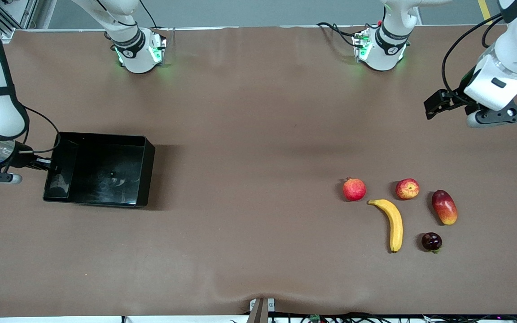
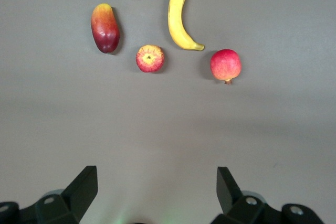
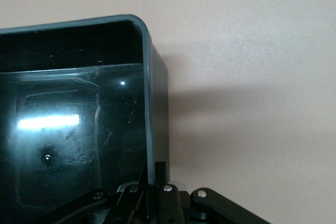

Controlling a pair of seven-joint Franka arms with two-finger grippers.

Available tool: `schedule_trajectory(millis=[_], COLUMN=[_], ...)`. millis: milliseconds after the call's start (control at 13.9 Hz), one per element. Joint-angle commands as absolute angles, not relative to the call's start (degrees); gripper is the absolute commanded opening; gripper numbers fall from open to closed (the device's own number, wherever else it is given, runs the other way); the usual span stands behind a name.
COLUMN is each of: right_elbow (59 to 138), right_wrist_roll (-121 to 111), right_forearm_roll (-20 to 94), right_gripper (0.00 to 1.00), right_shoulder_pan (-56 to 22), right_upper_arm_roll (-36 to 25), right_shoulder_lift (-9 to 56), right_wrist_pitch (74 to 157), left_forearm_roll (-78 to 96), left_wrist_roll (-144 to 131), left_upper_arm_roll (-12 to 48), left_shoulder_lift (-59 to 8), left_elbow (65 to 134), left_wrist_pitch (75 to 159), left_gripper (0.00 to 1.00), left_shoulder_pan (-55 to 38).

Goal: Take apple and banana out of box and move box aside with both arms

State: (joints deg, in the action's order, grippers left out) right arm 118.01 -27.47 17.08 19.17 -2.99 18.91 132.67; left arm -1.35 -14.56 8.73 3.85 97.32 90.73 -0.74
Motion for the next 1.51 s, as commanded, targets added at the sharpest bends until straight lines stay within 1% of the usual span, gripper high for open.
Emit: schedule_trajectory(millis=[0,216,432,504,576,648,864,1008,1224,1440], right_elbow=[117.16,116.98,117.07,117.07,117.07,117.07,116.98,115.41,110.06,102.77], right_wrist_roll=[-28.74,-32.86,-33.05,-33.13,-33.22,-33.22,-34.01,-33.40,-28.50,-21.91], right_forearm_roll=[18.81,18.90,18.90,18.90,18.81,18.81,18.55,15.22,11.71,9.06], right_gripper=[0.00,0.00,0.00,0.15,0.71,1.00,1.00,1.00,1.00,1.00], right_shoulder_pan=[21.53,23.29,22.85,22.85,22.76,22.68,22.15,21.54,19.34,16.27], right_upper_arm_roll=[-2.02,-2.02,-2.02,-2.02,-2.02,-2.02,-1.93,-1.85,-1.85,-1.67], right_shoulder_lift=[20.38,21.79,21.97,21.89,21.80,21.62,18.82,16.80,15.38,15.12], right_wrist_pitch=[132.63,134.73,135.79,135.79,135.62,135.44,133.69,131.23,122.55,111.31], left_forearm_roll=[0.17,0.09,0.09,0.09,0.09,0.00,-0.35,-0.53,-0.70,-0.88], left_wrist_roll=[-13.71,-14.15,-13.19,-12.75,-12.40,-12.48,-12.83,-12.83,-12.83,-12.83], left_upper_arm_roll=[7.65,7.39,7.47,7.56,7.65,7.99,8.17,8.17,8.17,8.09], left_shoulder_lift=[5.10,5.10,5.19,5.10,5.01,4.84,4.57,4.57,4.40,3.78], left_elbow=[98.26,97.74,97.30,96.77,96.07,95.63,95.62,95.28,93.88,92.81], left_wrist_pitch=[89.83,88.95,88.33,87.81,87.45,87.28,87.10,86.84,85.70,85.08], left_gripper=[1.00,1.00,1.00,1.00,1.00,1.00,1.00,1.00,1.00,1.00], left_shoulder_pan=[-1.06,-0.44,1.41,1.41,1.32,1.23,1.05,1.14,1.23,1.32])
